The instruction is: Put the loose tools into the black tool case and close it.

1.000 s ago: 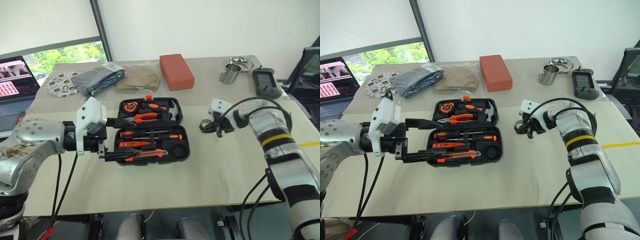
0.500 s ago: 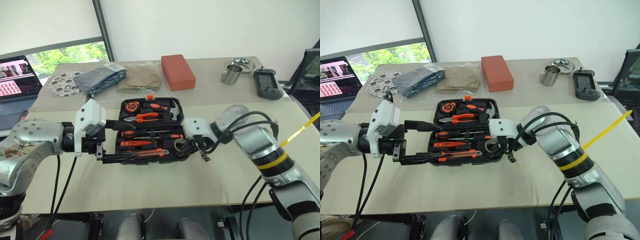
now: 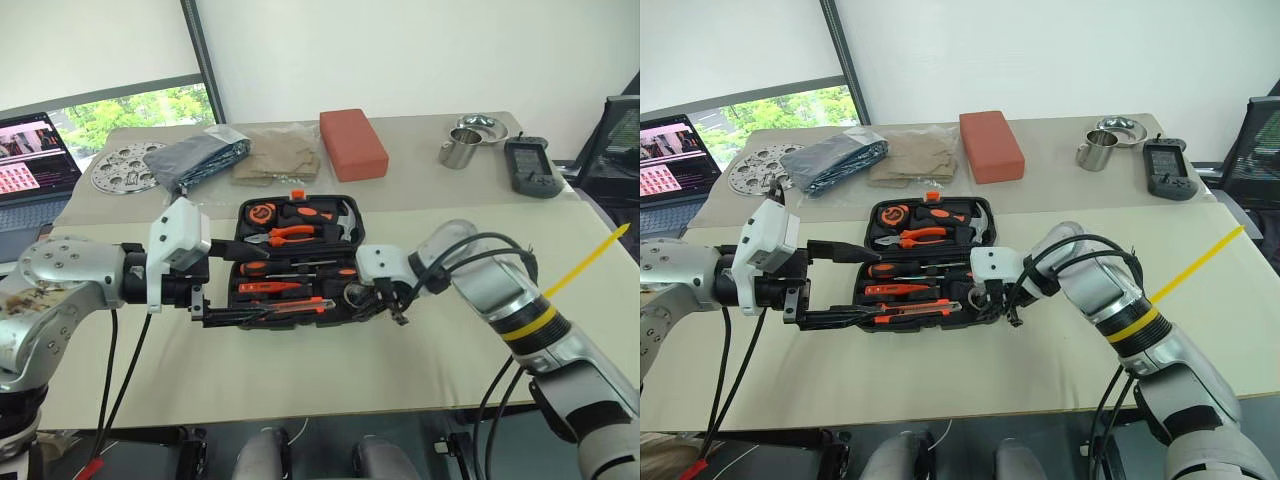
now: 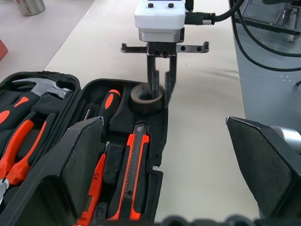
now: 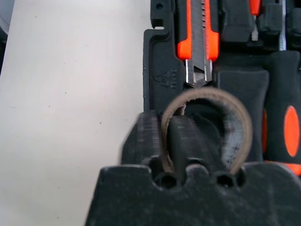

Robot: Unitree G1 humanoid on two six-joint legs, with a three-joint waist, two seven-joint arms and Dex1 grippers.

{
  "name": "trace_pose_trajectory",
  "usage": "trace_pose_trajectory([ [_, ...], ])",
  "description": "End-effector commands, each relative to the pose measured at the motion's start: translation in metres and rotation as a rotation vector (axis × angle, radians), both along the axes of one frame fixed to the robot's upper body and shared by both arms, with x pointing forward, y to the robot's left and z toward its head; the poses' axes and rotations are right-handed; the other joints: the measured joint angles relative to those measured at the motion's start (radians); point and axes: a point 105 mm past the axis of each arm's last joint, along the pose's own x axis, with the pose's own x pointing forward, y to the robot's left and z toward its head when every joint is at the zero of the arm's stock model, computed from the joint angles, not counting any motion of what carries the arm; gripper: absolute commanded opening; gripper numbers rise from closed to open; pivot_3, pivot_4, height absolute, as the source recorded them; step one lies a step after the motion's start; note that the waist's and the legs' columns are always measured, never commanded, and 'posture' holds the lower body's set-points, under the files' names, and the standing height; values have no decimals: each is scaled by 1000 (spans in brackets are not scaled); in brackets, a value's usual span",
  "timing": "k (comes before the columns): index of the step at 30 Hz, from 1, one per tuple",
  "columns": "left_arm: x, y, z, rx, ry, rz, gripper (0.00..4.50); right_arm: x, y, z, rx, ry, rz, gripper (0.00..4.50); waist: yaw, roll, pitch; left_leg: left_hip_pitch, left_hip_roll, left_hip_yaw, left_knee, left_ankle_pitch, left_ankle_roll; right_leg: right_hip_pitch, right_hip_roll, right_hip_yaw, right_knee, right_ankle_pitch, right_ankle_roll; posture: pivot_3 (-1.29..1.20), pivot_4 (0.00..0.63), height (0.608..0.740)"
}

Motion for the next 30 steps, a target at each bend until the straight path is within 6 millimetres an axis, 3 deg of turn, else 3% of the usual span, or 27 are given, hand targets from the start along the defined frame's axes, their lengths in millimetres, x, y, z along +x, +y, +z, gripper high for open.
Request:
trace_pose_trajectory([
  [1, -3, 1, 8, 3, -35, -6, 4500, 1, 2, 11, 12, -39, 25, 2261, 0, 0, 0, 0, 0, 0, 0, 0, 0, 0, 0, 0, 0, 0, 0, 0, 150, 740],
  [6, 0, 3, 7, -6, -35, 8, 4500, 3, 0, 20, 30, -45, 13, 3975, 0, 0, 0, 0, 0, 0, 0, 0, 0, 0, 0, 0, 0, 0, 0, 0, 150, 740],
  [8, 2, 5, 6, -17, -34, 20, 4500, 5, -2, 24, 37, -54, 3, 4406, 0, 0, 0, 0, 0, 0, 0, 0, 0, 0, 0, 0, 0, 0, 0, 0, 150, 740],
  [11, 16, 14, 7, -104, -44, 106, 4500, 16, -3, 39, 102, -80, -66, 4406, 0, 0, 0, 0, 0, 0, 0, 0, 0, 0, 0, 0, 1, 0, 0, 0, 150, 740],
  [19, 81, 69, -28, -170, -56, 580, 4500, 83, -33, 69, 355, -153, -446, 4406, -1, -1, 0, 4, 0, 1, 0, 0, 0, 2, 0, 1, 1, 0, 0, 0, 150, 740],
  [24, 126, 109, -42, -321, 47, 844, 4500, 122, -45, 60, 543, -48, -782, 4406, -1, -3, 0, 3, 0, 1, 0, 0, 0, 1, 0, 1, 3, 0, -1, 0, 150, 740],
  [30, 161, 126, -61, -383, 180, 955, 4500, 144, -43, 46, 700, 126, -1035, 4406, -4, -2, 0, 3, 0, 4, 0, 4, -7, 0, -1, 1, 6, 0, 0, 0, 150, 740],
])
